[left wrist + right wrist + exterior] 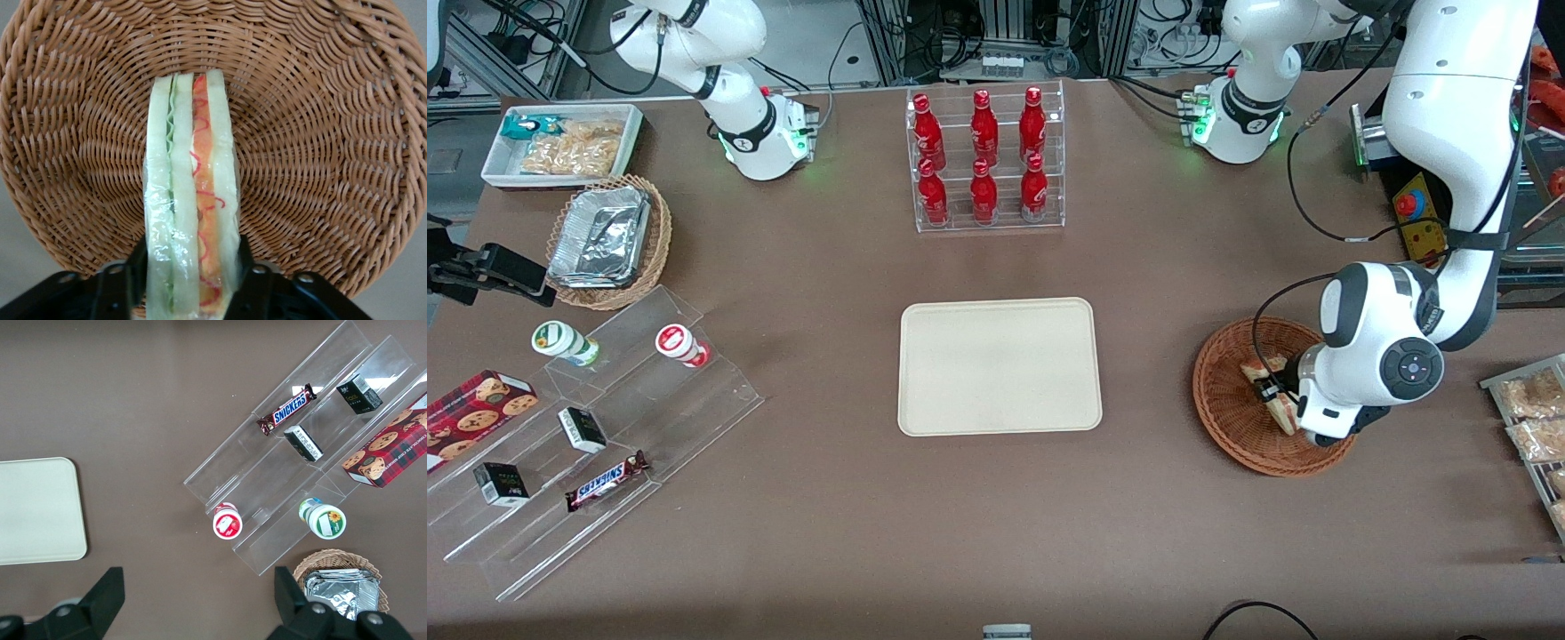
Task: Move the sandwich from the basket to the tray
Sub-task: 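Close the left gripper on the wrapped sandwich, then lift the sandwich and carry it with the left gripper over the tray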
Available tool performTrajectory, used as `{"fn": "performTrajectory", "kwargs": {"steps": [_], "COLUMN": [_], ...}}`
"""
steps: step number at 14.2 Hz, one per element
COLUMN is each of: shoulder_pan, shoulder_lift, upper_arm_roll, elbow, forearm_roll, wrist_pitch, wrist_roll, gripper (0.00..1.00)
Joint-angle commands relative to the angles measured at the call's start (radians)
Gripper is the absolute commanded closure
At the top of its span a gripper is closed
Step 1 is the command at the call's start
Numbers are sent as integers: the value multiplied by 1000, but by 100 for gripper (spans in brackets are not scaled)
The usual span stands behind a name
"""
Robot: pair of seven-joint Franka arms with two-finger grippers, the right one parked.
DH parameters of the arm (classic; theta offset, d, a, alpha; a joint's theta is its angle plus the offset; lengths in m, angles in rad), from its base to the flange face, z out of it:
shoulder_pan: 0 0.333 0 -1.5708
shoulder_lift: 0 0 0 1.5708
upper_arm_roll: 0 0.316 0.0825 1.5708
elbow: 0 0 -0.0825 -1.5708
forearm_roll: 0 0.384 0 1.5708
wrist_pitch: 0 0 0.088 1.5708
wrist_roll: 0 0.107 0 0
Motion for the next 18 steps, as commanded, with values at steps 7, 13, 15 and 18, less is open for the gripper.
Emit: {"fn": "performTrajectory", "kwargs": {"steps": [7, 13, 15, 18], "shoulder_pan": [-10, -69, -182, -295], "shoulder_lift": [-104, -96, -26, 91], "upper_arm_roll": [-90, -363, -363, -359], "elbow": [83, 97, 140, 236], "forearm_roll": [-1, 85, 113, 130], "wrist_pitch": [-98, -118, -63, -46], "wrist_roll": [-1, -26, -71, -134], "gripper": [89, 87, 85, 84]}}
